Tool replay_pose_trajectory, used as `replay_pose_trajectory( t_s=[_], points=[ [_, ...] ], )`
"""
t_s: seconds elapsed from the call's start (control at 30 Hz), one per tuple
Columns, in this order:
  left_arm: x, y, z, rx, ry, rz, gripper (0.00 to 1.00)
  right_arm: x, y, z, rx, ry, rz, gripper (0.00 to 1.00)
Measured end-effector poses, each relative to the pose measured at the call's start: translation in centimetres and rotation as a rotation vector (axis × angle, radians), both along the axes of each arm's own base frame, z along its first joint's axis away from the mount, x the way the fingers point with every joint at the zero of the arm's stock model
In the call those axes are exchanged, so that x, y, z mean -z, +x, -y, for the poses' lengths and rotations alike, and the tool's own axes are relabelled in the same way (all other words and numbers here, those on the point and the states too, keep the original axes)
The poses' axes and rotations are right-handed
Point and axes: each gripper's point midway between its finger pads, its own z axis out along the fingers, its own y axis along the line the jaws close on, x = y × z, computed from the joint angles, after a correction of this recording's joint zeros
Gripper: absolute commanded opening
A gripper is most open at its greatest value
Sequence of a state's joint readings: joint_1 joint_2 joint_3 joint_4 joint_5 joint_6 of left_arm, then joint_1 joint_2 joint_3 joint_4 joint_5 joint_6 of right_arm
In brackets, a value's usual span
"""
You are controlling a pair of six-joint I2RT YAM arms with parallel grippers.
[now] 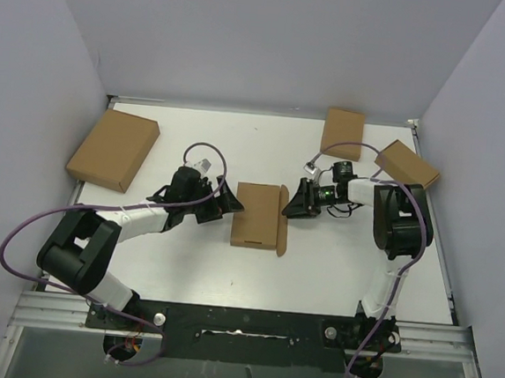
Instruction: Fold the paper box
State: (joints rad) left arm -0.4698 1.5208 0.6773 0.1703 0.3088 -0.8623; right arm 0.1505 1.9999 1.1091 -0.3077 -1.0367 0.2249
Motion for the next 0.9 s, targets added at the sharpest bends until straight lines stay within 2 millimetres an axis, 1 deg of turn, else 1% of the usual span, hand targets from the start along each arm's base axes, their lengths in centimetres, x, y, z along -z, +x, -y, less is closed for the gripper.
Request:
replay_pose_trajectory(
  t_s=[0.17,0.27,0.33,0.43,0.6,0.73,0.9],
  points=[
    [-0.2,0.1,0.1,-0.005,-0.012,0.001,0.91,-0.5,-0.9,-1.8,-0.057,0.032,0.014,0.46],
    [-0.1,0.0,0.1,-0.007,-0.014,-0.002,0.91,-0.5,-1.6,-2.7,-0.089,0.027,0.014,0.45],
    [0.1,-0.1,0.0,-0.008,-0.013,-0.007,0.91,-0.5,-1.7,-2.9,-0.097,0.019,0.016,0.43],
    [0.6,-0.2,0.0,-0.01,-0.01,-0.02,0.9,-0.4,-1.4,-2.7,-0.093,0.0,0.022,0.39],
    [1.5,-0.3,0.2,-0.01,-0.014,-0.044,0.91,0.3,-1.2,-2.0,-0.079,-0.021,0.008,0.3],
    [2.0,-0.3,0.6,-0.011,-0.026,-0.058,0.91,0.7,-1.2,-1.3,-0.061,-0.003,-0.038,0.27],
    [2.0,-0.4,1.0,-0.015,-0.047,-0.066,0.91,1.2,-1.1,-0.6,-0.041,0.008,-0.075,0.27]
  ],
)
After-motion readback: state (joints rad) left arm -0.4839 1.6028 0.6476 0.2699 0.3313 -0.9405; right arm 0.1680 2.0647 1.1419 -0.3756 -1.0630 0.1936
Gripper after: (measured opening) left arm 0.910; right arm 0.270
